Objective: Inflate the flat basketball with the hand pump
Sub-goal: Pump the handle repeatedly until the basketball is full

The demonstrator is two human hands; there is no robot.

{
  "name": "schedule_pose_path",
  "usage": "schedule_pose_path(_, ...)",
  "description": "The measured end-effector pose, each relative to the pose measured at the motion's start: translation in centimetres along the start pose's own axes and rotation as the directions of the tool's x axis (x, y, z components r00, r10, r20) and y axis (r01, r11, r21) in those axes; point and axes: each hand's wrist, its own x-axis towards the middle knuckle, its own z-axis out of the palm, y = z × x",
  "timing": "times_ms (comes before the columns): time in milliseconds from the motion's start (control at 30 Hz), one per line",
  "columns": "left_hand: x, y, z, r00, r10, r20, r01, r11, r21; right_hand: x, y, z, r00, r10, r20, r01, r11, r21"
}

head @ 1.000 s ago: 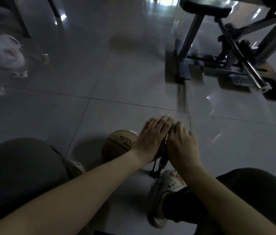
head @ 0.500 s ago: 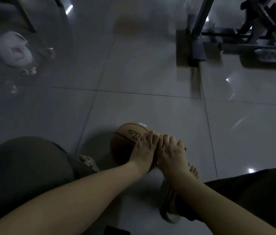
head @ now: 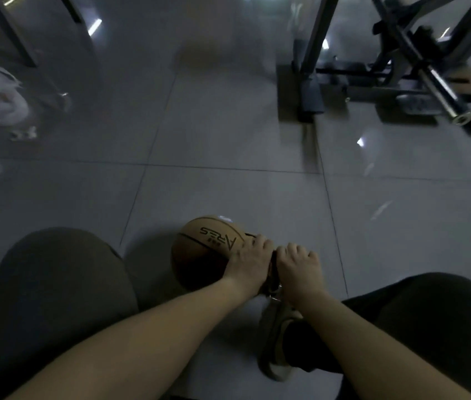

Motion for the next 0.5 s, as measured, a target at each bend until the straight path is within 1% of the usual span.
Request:
schedule_pose_path(67, -0.2, 0.6, -1.1, 0.996, 0.067, -0.053, -0.064, 0.997, 0.045, -1.3, 0.9, -1.0, 1.000, 0.026, 0.007, -0.025, 0.999, -0.024)
schedule_pose_path(100, -0.2, 0.8, -1.9, 0.992, 0.091, -0.090, -0.085, 0.994, 0.071, -1.7, 1.2, -1.6, 0.999, 0.034, -0.020, -0.035, 0.999, -0.021)
schedule_pose_path(133, -0.1, 0.8, -2.9, 0.983, 0.108, -0.149, -0.097, 0.992, 0.083, -2.0, 1.4, -2.4, 0.997, 0.041, -0.072, -0.042, 0.999, -0.014)
schedule_pose_path(200, 0.1, 0.6, -5.1, 0.951, 0.138, -0.276, -0.114, 0.988, 0.101, -2.2, 1.9, -4.6, 0.973, 0.043, -0.225, -0.046, 0.999, -0.010)
schedule_pose_path(267, 0.3, 0.2, -7.7, 0.899, 0.183, -0.398, -0.141, 0.981, 0.132, -2.2, 2.6, -7.2, 0.930, 0.046, -0.365, -0.056, 0.998, -0.015)
schedule_pose_path(333, 0.6, 0.0, -10.3, 0.840, 0.216, -0.497, -0.149, 0.974, 0.171, -2.1, 3.3, -9.8, 0.891, 0.065, -0.449, -0.074, 0.997, -0.001)
schedule_pose_path(400, 0.6, 0.0, -11.8, 0.815, 0.216, -0.538, -0.146, 0.975, 0.170, -2.2, 3.2, -11.1, 0.879, 0.087, -0.470, -0.087, 0.996, 0.020)
schedule_pose_path(500, -0.3, -0.1, -10.9, 0.832, 0.228, -0.505, -0.170, 0.973, 0.159, -2.8, 1.9, -9.6, 0.873, 0.072, -0.482, -0.070, 0.997, 0.021)
